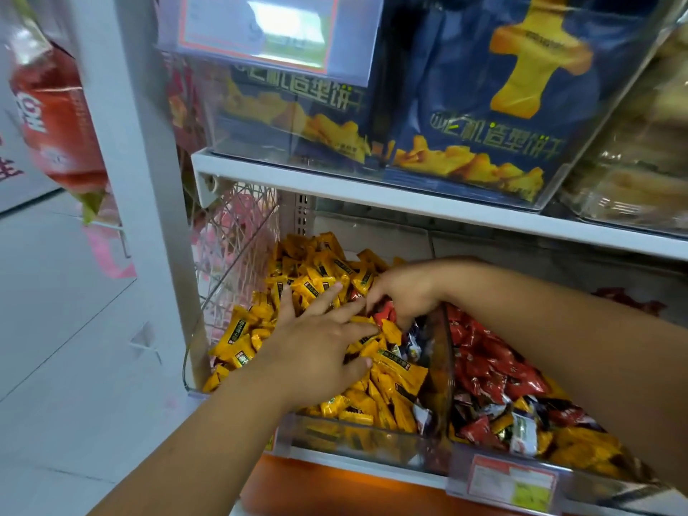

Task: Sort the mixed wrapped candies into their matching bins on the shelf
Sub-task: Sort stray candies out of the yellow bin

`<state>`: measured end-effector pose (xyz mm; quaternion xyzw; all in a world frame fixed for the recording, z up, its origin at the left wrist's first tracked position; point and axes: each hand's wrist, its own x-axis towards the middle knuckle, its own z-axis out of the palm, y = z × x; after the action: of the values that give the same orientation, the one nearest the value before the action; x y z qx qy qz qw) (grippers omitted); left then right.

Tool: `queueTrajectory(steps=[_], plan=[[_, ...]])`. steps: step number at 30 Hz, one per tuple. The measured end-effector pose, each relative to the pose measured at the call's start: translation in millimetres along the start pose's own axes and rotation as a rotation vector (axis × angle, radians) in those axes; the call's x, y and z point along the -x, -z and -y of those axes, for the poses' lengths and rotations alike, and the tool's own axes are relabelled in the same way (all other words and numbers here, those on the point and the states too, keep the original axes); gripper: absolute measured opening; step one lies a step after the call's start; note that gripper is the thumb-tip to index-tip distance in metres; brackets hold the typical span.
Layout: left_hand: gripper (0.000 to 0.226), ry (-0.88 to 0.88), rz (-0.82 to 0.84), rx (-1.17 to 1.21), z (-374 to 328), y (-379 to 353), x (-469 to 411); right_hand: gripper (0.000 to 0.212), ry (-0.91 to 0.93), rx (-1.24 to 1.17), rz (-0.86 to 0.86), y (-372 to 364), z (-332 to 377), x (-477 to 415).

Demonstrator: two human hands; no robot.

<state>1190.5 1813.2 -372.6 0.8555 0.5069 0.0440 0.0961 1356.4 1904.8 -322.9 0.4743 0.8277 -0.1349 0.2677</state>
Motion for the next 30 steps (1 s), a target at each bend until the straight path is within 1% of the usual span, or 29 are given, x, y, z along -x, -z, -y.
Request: queueTrajectory(steps=[2, 4, 7, 11, 15, 20, 22, 23, 25, 30], plan=[[0.047, 0.004, 0.024, -0.003, -1.8, 0.1, -2.6, 0.053, -0.006, -0.040, -0.006, -0.4, -0.2, -0.7], [0.043, 0.013, 0.033, -0.004, -2.8, 1.4, -3.6, 0.040, 0.014, -0.061, -0.022, -0.8, -1.1, 0.2], [0.042, 0.024, 0.030, -0.006, -2.2, 2.1, -2.5, 0.029, 0.054, -0.105, -0.087, -1.9, -3.3, 2.0], [0.040, 0.047, 0.005, 0.040, -0.1, 3.8, 3.5, 0.026, 0.089, -0.378, -0.237, -5.4, -10.2, 9.5], [0.037, 0.048, -0.016, 0.028, -0.4, 5.4, 9.2, 0.023, 0.148, -0.698, -0.365, -11.1, -11.7, 32.2], [0.040, 0.052, -0.045, 0.040, -7.4, 7.3, 9.7, 0.023, 0.117, -0.845, -0.604, -31.3, -4.8, 62.2], [0.040, 0.054, -0.079, 0.065, -11.9, 8.7, 9.1, 0.022, 0.103, -0.870, -0.748, -41.2, -3.0, 71.6], [0.039, 0.052, -0.095, 0.083, -14.2, 8.8, 8.3, 0.022, 0.087, -0.886, -0.826, -45.1, -3.3, 77.8], [0.040, 0.047, -0.103, 0.122, -18.7, 9.2, 6.9, 0.021, -0.007, -0.845, -0.939, -49.6, -9.4, 91.0], [0.051, 0.015, -0.112, 0.158, -24.9, 8.2, 2.8, 0.027, -0.260, -0.772, -1.087, -59.6, -51.3, 117.3]])
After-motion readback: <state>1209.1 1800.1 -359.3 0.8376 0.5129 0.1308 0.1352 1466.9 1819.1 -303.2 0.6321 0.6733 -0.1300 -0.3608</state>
